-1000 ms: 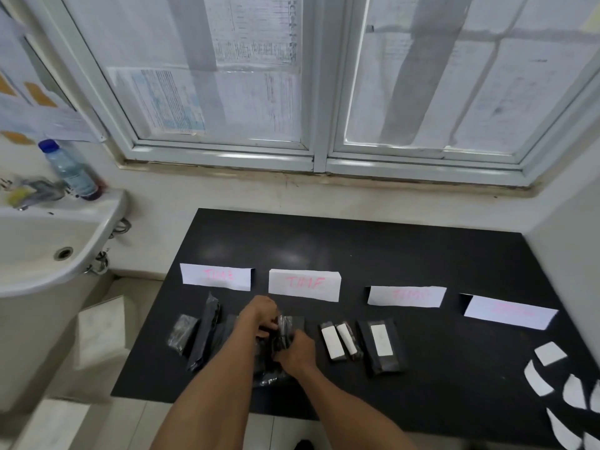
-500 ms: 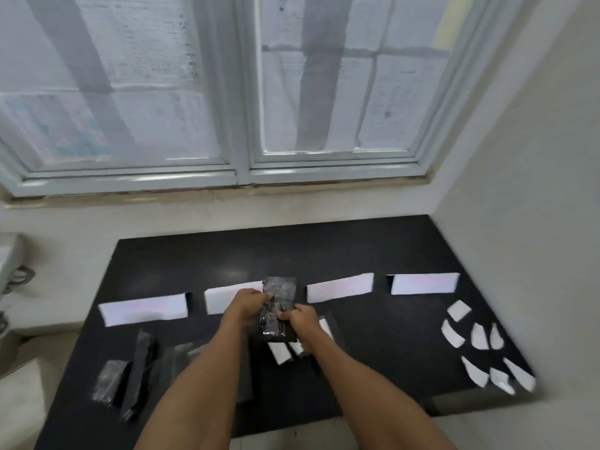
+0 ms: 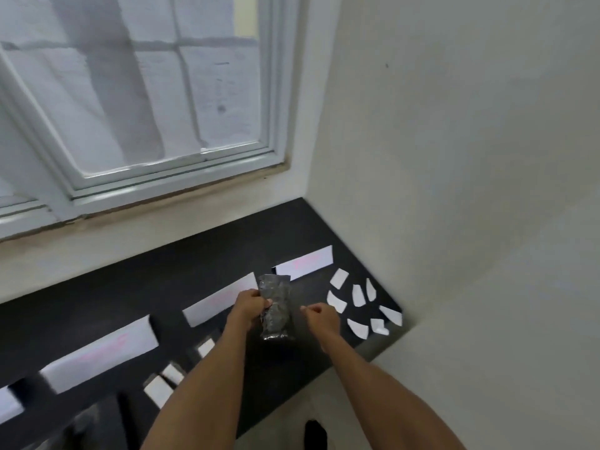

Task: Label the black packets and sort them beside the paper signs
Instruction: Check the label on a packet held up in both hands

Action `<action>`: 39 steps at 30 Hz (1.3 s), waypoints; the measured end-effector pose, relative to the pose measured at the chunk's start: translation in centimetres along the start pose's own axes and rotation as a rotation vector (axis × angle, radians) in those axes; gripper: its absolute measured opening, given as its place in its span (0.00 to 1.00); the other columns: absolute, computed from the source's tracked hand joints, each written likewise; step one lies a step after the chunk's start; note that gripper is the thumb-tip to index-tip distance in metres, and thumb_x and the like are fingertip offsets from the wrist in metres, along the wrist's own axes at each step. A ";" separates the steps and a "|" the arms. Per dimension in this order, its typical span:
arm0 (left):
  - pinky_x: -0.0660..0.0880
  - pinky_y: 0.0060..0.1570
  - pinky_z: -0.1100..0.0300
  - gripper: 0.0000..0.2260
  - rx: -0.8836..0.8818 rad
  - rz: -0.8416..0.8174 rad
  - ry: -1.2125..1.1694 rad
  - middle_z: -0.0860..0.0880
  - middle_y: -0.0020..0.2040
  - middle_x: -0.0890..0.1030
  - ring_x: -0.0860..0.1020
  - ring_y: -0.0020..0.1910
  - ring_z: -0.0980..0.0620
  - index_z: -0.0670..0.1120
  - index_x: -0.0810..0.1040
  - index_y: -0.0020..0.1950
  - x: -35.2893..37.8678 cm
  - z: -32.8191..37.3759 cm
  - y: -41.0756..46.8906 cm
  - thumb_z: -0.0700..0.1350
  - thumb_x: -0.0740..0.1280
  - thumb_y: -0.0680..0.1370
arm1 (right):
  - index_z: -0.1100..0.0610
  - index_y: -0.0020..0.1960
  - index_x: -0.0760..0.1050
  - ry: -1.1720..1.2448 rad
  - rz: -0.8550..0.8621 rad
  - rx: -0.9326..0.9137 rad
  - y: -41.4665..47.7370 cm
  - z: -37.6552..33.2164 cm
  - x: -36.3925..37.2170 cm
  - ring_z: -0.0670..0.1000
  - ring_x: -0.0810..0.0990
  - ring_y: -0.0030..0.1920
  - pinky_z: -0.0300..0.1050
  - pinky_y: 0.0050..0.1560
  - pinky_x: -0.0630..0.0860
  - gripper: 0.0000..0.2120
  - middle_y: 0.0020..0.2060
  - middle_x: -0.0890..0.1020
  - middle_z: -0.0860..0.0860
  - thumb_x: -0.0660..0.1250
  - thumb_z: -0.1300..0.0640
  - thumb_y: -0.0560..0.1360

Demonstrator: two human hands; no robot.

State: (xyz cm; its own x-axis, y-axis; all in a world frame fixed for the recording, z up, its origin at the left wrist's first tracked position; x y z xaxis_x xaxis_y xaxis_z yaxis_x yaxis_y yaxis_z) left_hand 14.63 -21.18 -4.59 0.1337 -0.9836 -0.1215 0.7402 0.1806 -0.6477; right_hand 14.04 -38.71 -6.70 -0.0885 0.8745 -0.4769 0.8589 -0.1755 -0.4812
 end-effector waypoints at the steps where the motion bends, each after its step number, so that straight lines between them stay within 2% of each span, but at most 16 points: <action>1: 0.77 0.56 0.48 0.13 -0.011 -0.017 0.005 0.37 0.54 0.81 0.80 0.53 0.40 0.36 0.77 0.60 1.4 0.2 0.3 0.31 0.66 0.76 | 0.58 0.49 0.83 -0.038 0.085 0.037 0.7 1.3 -1.6 0.54 0.81 0.50 0.44 0.51 0.74 0.10 0.47 0.84 0.54 0.69 0.52 0.74; 4: 0.77 0.50 0.51 0.12 -0.029 -0.059 0.003 0.40 0.48 0.81 0.81 0.46 0.42 0.35 0.77 0.58 5.1 0.4 1.6 0.30 0.65 0.76 | 0.60 0.55 0.81 -0.082 0.233 0.169 2.1 4.8 -5.7 0.58 0.79 0.58 0.44 0.57 0.73 0.12 0.55 0.82 0.56 0.67 0.55 0.75; 7: 0.78 0.43 0.54 0.12 -0.069 -0.078 -0.001 0.43 0.44 0.81 0.80 0.40 0.46 0.38 0.78 0.57 7.6 0.8 2.6 0.30 0.65 0.76 | 0.63 0.62 0.75 -0.104 0.250 0.262 3.1 7.0 -8.0 0.60 0.77 0.61 0.47 0.61 0.72 0.16 0.60 0.79 0.59 0.62 0.59 0.76; 11: 0.78 0.48 0.50 0.12 -0.099 -0.077 0.001 0.41 0.49 0.81 0.80 0.46 0.44 0.40 0.78 0.58 9.6 1.3 4.3 0.30 0.65 0.76 | 0.65 0.66 0.66 -0.152 0.275 0.372 4.2 8.1 -9.6 0.62 0.74 0.64 0.50 0.62 0.72 0.22 0.63 0.75 0.61 0.63 0.60 0.74; 16: 0.76 0.37 0.55 0.11 -0.128 -0.052 0.009 0.45 0.44 0.80 0.79 0.41 0.47 0.42 0.78 0.55 10.4 1.4 5.5 0.31 0.66 0.76 | 0.66 0.70 0.62 -0.116 0.216 0.384 6.1 8.5 -9.2 0.61 0.73 0.65 0.50 0.63 0.71 0.25 0.65 0.73 0.62 0.62 0.61 0.76; 19: 0.77 0.41 0.53 0.11 -0.131 -0.046 0.008 0.43 0.46 0.80 0.80 0.43 0.45 0.41 0.78 0.56 10.4 1.2 6.0 0.30 0.65 0.76 | 0.64 0.67 0.67 -0.101 0.227 0.357 6.8 8.6 -9.1 0.60 0.75 0.63 0.48 0.61 0.72 0.21 0.63 0.75 0.60 0.63 0.63 0.75; 21: 0.78 0.45 0.51 0.11 -0.137 -0.034 0.008 0.42 0.48 0.80 0.79 0.46 0.44 0.40 0.78 0.57 10.0 1.1 6.1 0.31 0.65 0.76 | 0.63 0.67 0.66 -0.078 0.238 0.354 6.8 8.5 -9.1 0.59 0.75 0.63 0.48 0.60 0.72 0.22 0.63 0.75 0.59 0.63 0.62 0.75; 24: 0.77 0.40 0.53 0.10 -0.136 -0.022 -0.016 0.42 0.46 0.79 0.79 0.43 0.45 0.39 0.77 0.56 9.6 1.4 6.0 0.31 0.66 0.76 | 0.62 0.67 0.64 -0.005 0.303 0.348 6.4 8.2 -9.1 0.61 0.75 0.61 0.50 0.60 0.72 0.23 0.61 0.76 0.59 0.64 0.61 0.74; 27: 0.77 0.38 0.53 0.09 -0.138 -0.008 -0.087 0.41 0.46 0.79 0.79 0.40 0.45 0.38 0.76 0.55 9.1 1.8 5.6 0.30 0.65 0.76 | 0.58 0.64 0.67 0.108 0.419 0.276 6.1 6.9 -9.1 0.62 0.78 0.56 0.51 0.56 0.74 0.19 0.55 0.80 0.59 0.63 0.62 0.73; 30: 0.78 0.37 0.52 0.07 -0.149 -0.001 -0.207 0.41 0.42 0.79 0.79 0.37 0.46 0.38 0.76 0.51 8.5 2.5 4.8 0.30 0.64 0.76 | 0.57 0.62 0.71 0.209 0.480 0.093 5.5 3.3 -8.8 0.60 0.80 0.51 0.44 0.49 0.71 0.18 0.47 0.83 0.55 0.64 0.64 0.73; 32: 0.79 0.34 0.53 0.06 -0.145 0.002 -0.298 0.42 0.39 0.79 0.79 0.36 0.46 0.39 0.75 0.49 7.9 3.2 4.1 0.30 0.62 0.76 | 0.57 0.61 0.75 0.310 0.484 -0.013 4.9 -0.2 -8.1 0.56 0.81 0.49 0.40 0.46 0.67 0.17 0.42 0.81 0.49 0.66 0.64 0.72; 34: 0.79 0.33 0.53 0.08 -0.121 -0.010 -0.377 0.42 0.43 0.80 0.80 0.39 0.46 0.40 0.75 0.51 7.2 4.1 3.4 0.31 0.62 0.76 | 0.56 0.60 0.77 0.391 0.453 -0.081 4.1 -3.5 -7.0 0.52 0.81 0.48 0.41 0.48 0.70 0.17 0.40 0.82 0.48 0.70 0.60 0.71; 37: 0.79 0.39 0.50 0.12 -0.072 -0.029 -0.482 0.41 0.51 0.80 0.80 0.46 0.44 0.41 0.73 0.60 6.1 5.2 2.4 0.32 0.61 0.77 | 0.54 0.59 0.77 0.451 0.396 -0.182 2.5 -7.0 -4.6 0.49 0.81 0.44 0.45 0.52 0.75 0.18 0.38 0.82 0.45 0.74 0.54 0.70; 39: 0.78 0.38 0.50 0.13 -0.039 -0.049 -0.532 0.42 0.49 0.81 0.80 0.44 0.45 0.40 0.73 0.61 5.2 5.7 1.4 0.32 0.60 0.77 | 0.52 0.58 0.77 0.436 0.386 -0.239 1.2 -8.4 -3.0 0.46 0.80 0.41 0.41 0.47 0.73 0.18 0.35 0.81 0.42 0.74 0.52 0.70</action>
State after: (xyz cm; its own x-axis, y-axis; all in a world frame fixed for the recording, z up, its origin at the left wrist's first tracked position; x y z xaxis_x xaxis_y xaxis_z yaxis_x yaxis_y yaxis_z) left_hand 20.14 -26.05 -1.87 0.4230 -0.8547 0.3010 0.7304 0.1250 -0.6715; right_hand 19.61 -37.78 0.32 0.4212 0.8812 -0.2148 0.8814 -0.4535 -0.1321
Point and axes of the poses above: each hand's wrist, its own y-axis towards the middle knuckle, its own x-axis out of the palm, z = x × y, the point moved 1 cm from there along y, towards the middle knuckle
